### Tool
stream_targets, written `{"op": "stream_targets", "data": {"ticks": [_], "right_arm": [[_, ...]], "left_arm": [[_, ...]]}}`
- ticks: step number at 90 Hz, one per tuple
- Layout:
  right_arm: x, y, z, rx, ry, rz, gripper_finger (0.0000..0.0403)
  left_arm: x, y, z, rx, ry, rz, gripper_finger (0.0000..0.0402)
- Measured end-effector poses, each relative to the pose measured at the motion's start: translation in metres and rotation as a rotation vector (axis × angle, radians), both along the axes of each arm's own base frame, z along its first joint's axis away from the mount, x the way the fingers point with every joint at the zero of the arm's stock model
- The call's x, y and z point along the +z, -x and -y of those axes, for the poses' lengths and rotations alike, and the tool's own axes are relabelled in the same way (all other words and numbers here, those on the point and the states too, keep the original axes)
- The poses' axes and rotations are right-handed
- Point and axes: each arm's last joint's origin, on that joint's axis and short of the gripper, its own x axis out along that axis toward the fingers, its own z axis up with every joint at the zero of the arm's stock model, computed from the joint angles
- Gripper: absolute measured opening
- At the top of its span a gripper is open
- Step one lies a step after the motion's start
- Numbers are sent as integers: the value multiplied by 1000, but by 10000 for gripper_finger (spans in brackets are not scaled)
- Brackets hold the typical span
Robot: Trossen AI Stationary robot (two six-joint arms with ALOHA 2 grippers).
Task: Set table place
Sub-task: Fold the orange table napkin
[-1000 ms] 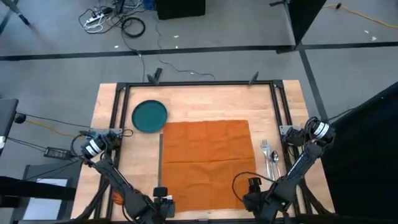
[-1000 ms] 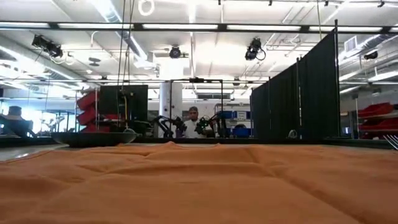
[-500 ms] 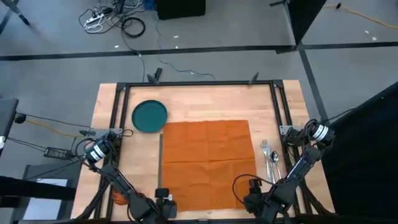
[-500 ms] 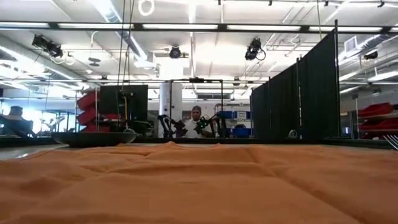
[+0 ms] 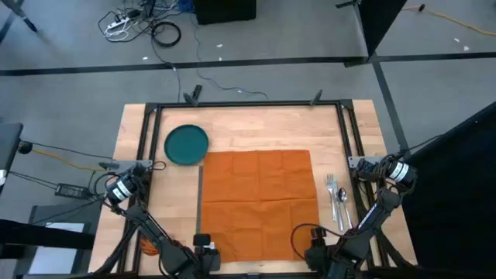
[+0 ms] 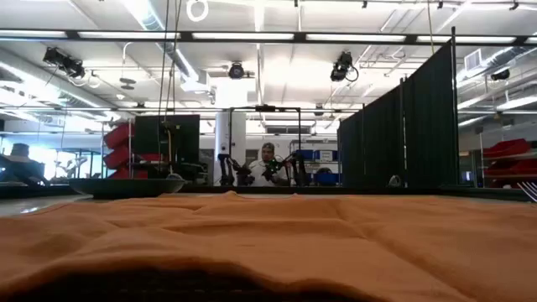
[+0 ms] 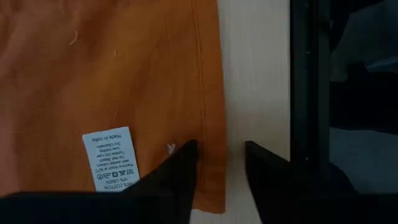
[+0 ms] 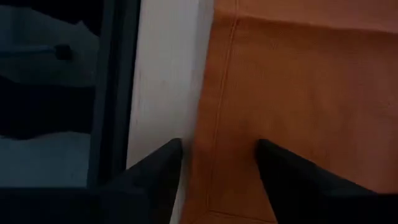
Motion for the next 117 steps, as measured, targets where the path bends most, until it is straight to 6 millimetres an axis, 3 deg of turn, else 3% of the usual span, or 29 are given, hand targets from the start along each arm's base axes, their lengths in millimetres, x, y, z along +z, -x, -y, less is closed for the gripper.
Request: {"op": "stream_targets", "data": {"ticks": [14,22,27,41,50,73,94,105,117], "right_arm": [[1,4,2,3,20,-19,82],[3,6,2,7,17,-23,24],[3,6,2,9,17,-26,9],[9,4,-1,16,18,-34,2],[17,3,-4,30,41,-72,1],[53,3,-9,27,123,-110,0],[86,2,-13,-6,168,-73,0],[111,1,1,-72,240,-13,0],[128,1,29,-184,309,15,0]], "left_arm": [[0,0,0,-4,-2,-1,15],[0,0,0,-5,-4,0,7],[0,0,0,-3,-4,0,5],[6,0,2,-3,-3,-1,0],[21,-2,5,-3,-20,-14,0],[65,-6,7,6,-84,-14,0],[89,-8,6,21,-104,2,0],[110,-11,-2,36,-172,14,0],[119,-18,-25,78,-295,-30,0]]}}
